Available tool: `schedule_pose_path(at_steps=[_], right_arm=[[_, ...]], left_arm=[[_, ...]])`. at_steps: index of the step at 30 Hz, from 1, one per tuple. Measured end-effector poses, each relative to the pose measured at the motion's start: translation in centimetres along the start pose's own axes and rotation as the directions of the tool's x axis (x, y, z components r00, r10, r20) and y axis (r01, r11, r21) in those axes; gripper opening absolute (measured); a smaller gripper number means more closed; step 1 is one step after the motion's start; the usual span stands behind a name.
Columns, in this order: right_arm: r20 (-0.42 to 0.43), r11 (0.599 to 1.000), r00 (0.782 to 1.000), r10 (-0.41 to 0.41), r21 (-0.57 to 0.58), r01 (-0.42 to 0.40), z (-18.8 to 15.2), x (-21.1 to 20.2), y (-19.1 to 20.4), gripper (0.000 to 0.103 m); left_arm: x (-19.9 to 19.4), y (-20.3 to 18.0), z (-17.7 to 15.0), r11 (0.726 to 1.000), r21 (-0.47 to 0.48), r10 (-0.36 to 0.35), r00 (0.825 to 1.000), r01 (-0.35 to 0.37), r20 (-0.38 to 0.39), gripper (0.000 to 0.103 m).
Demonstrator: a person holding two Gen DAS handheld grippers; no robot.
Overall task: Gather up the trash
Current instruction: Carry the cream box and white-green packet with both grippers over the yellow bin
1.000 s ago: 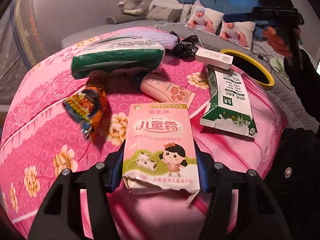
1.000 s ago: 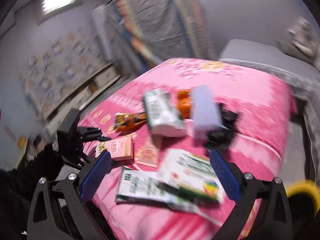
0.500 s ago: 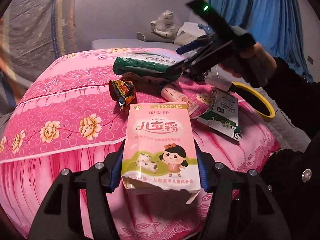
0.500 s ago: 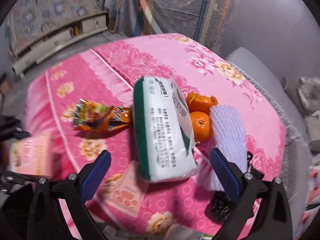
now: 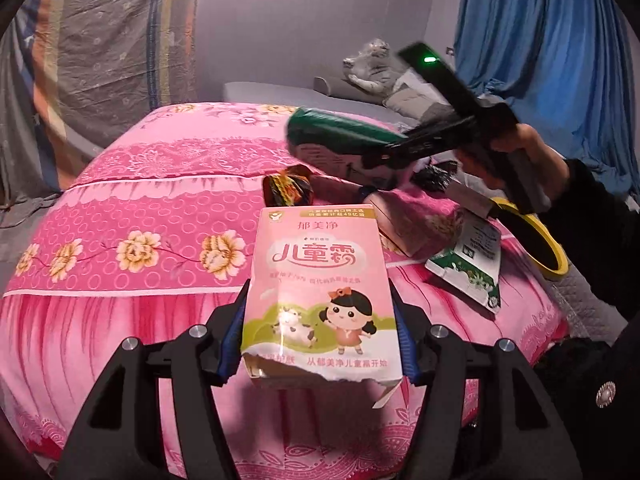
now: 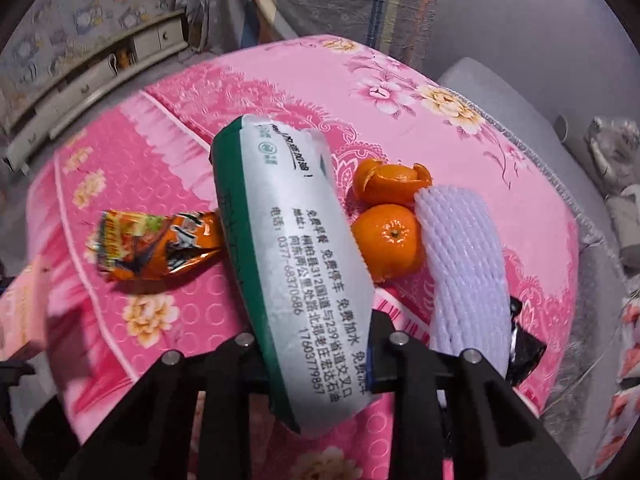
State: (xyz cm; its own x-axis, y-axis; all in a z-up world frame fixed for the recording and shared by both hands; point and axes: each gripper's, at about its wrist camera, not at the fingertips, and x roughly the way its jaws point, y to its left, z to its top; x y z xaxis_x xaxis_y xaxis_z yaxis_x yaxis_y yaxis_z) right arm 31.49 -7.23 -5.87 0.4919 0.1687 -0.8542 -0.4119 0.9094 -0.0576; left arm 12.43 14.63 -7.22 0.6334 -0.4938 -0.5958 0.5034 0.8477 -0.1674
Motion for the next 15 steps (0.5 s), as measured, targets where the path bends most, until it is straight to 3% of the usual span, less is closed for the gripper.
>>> schedule_pose_path(at_steps=[4, 7, 12, 15], right_arm=[[0.082, 0.987, 0.990, 0.119, 0.095, -0.126, -1.5, -4.6, -1.8, 0.025], [0.141, 0.961, 0.967, 0.213, 0.148, -0.233, -3.0, -7.7, -2.8, 0.025], [0.201, 0.925, 0.941, 0.273, 0.214, -0.315, -6.3, -11.6, -3.6, 0.025], [0.238, 0.910, 0.929, 0.284, 0.239, -0.340, -8.3, -13.5, -3.9, 0.025]], left_arm=[[-0.1, -0.1, 1.1, 0.992, -0.034, 0.121, 0.993, -0.120, 0.003, 0.057], [-0.3, -0.3, 1.7, 0.985, -0.062, 0.160, 0.987, -0.159, 0.015, 0.057], [-1.4, -1.8, 3.3, 0.973, -0.081, 0.220, 0.973, -0.214, 0.073, 0.057], [-1.7, -3.5, 4.4, 0.976, -0.079, 0.209, 0.972, -0.201, 0.104, 0.057]])
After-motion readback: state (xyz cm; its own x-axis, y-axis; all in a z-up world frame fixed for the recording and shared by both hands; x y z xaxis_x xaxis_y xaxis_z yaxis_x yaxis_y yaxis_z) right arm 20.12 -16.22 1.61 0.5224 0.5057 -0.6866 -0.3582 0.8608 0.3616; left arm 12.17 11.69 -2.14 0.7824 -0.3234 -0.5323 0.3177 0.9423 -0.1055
